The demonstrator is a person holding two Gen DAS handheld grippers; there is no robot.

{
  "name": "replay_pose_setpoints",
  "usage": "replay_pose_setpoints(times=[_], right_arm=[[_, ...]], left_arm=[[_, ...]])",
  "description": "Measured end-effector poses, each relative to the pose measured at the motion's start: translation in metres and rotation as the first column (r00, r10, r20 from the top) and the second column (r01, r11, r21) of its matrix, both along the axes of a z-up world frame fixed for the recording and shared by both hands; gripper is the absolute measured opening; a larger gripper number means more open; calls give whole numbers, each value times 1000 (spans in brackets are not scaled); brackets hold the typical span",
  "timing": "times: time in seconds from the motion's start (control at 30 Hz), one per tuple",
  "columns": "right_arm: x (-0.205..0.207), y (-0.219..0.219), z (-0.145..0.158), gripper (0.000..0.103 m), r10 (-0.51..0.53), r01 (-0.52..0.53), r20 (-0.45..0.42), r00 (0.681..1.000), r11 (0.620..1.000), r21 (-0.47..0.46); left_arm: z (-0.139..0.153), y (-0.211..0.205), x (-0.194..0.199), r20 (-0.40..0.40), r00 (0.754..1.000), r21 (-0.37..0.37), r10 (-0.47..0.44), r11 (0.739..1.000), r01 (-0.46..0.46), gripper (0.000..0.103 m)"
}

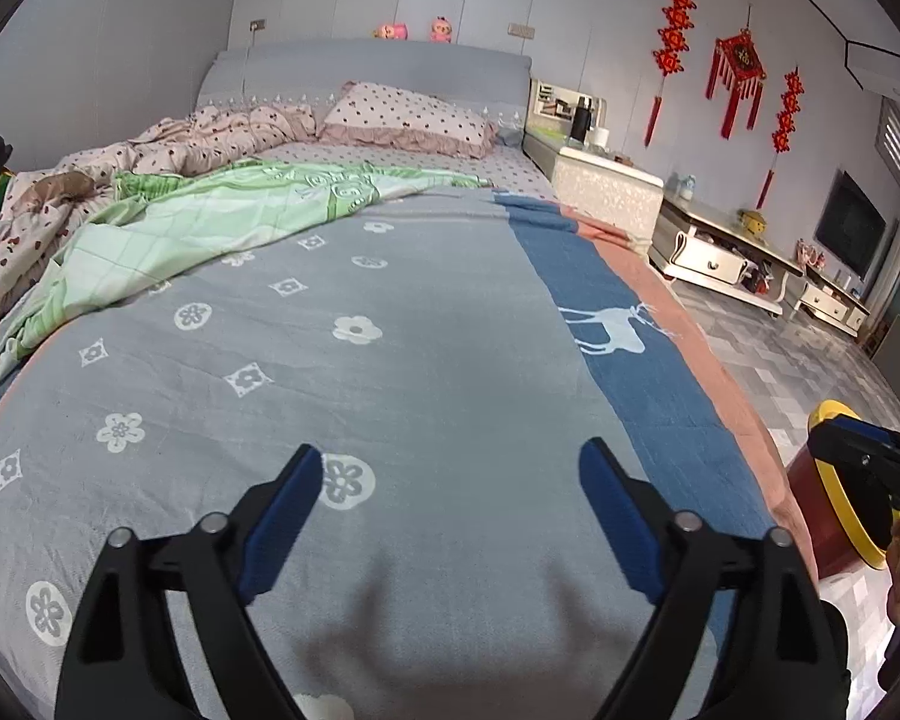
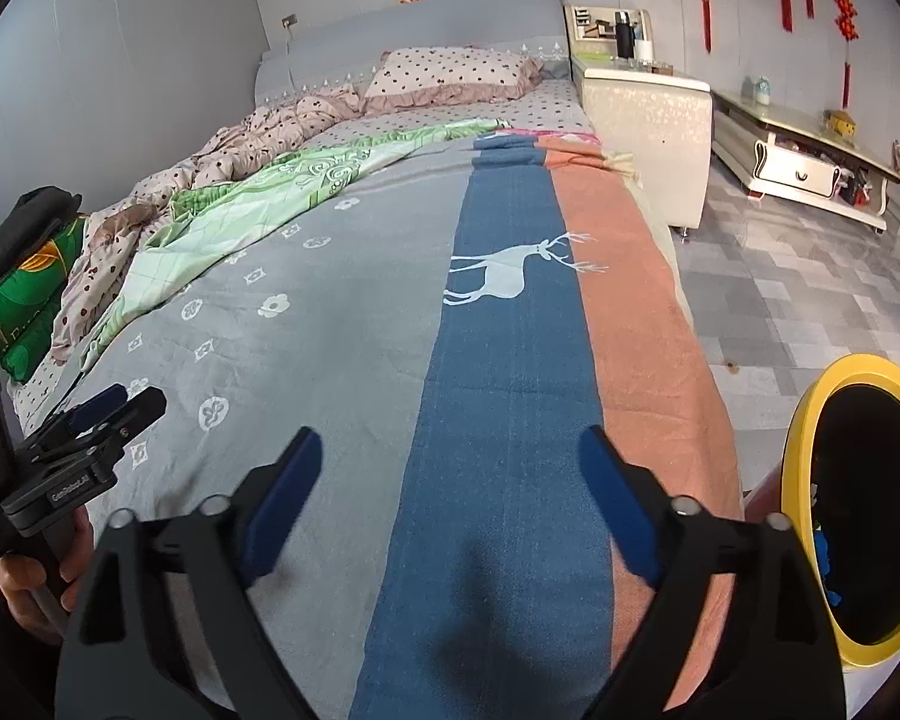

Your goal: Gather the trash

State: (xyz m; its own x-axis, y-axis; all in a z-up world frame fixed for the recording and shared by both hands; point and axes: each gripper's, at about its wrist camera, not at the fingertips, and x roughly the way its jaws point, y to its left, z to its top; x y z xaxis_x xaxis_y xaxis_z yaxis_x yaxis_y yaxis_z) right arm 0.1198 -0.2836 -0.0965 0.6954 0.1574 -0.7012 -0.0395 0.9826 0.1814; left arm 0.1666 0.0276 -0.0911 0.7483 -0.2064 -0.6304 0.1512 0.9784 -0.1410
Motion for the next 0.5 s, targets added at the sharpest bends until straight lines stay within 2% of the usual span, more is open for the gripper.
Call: replay_pose_setpoints(times=[0.07, 0.5], right_arm=[[-3, 0, 0, 95, -12, 12, 25, 1000, 1000, -1], [-21, -3, 13, 95, -111, 118, 133, 985, 992, -50]], left_arm=[[2, 3, -4, 21, 1000, -4, 16, 1000, -15, 95], [17, 8, -25, 79, 996, -47, 31, 999, -27, 95]])
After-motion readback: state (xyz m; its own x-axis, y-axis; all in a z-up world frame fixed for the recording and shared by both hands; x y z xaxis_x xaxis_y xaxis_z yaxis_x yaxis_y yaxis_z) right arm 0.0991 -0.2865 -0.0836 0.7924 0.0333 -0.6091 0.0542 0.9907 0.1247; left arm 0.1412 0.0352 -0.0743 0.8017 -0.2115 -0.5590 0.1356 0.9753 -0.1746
